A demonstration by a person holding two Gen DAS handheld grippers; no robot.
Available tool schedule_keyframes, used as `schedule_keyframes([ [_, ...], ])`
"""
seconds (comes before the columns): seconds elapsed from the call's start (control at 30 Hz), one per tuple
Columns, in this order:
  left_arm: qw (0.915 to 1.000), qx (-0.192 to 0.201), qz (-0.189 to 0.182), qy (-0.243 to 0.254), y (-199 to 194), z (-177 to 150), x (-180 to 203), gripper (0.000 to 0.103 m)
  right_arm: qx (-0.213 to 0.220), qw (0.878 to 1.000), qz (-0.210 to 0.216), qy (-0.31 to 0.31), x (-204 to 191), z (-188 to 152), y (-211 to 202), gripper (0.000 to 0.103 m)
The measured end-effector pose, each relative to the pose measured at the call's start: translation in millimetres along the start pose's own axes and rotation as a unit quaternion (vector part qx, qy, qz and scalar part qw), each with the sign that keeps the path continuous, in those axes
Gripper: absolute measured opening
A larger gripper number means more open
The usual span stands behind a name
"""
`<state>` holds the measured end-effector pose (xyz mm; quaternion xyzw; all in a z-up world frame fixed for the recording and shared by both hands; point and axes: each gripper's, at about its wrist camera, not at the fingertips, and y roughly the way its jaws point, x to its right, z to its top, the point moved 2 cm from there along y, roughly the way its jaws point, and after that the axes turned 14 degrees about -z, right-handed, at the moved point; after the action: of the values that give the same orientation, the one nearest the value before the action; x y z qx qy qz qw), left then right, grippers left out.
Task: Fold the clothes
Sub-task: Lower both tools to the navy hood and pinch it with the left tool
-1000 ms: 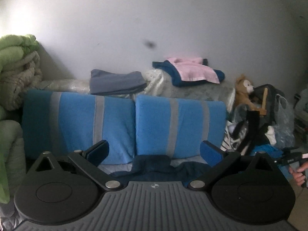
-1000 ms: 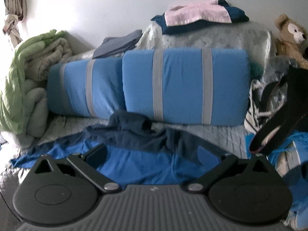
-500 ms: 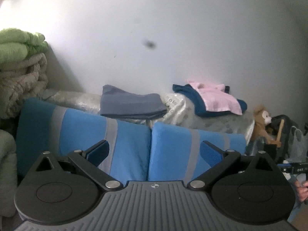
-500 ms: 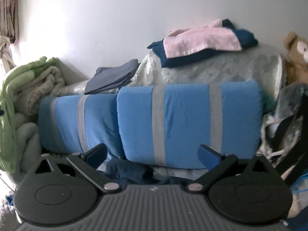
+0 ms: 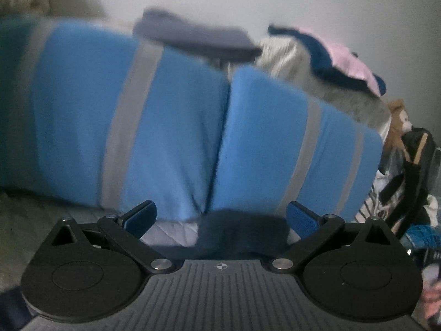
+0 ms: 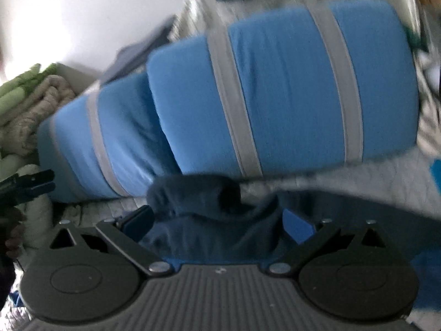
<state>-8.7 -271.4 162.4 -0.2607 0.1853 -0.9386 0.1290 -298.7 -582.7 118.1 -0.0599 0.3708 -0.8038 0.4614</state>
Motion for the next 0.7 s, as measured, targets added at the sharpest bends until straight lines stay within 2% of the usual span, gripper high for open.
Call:
schedule_keyframes([
  [0.13, 0.9999, -0.012, -0.007, 0.001, 45, -12, -1, 0.103, 0.004, 1.0, -0.005, 0.028, -1, -33, 23, 0.103],
  [0.23, 0.9988, -0.027, -0.039, 0.01, 78, -16, 9, 0.103, 0.031, 0.999, -0.013, 0.034, 2, -53, 35, 0.103],
  [0.3, 0.9979, -0.031, -0.055, 0.017, 98, -16, 17, 0.103, 0.023, 0.999, -0.025, 0.034, 4, -63, 45, 0.103],
  [0.4, 0.9951, -0.038, -0.054, 0.074, 128, -15, 38, 0.103, 0.001, 1.0, -0.011, 0.02, 2, -65, 49, 0.103],
  [0.5, 0.9868, -0.066, -0.057, 0.136, 162, -16, 57, 0.103, -0.002, 1.0, -0.011, -0.006, -4, -67, 48, 0.103],
  [0.57, 0.9822, -0.084, -0.052, 0.16, 182, -19, 65, 0.103, -0.006, 1.0, -0.004, -0.014, -6, -69, 48, 0.103],
  [0.7, 0.9794, -0.142, -0.054, 0.133, 214, -30, 61, 0.101, -0.023, 1.0, -0.002, -0.007, -3, -71, 52, 0.103],
])
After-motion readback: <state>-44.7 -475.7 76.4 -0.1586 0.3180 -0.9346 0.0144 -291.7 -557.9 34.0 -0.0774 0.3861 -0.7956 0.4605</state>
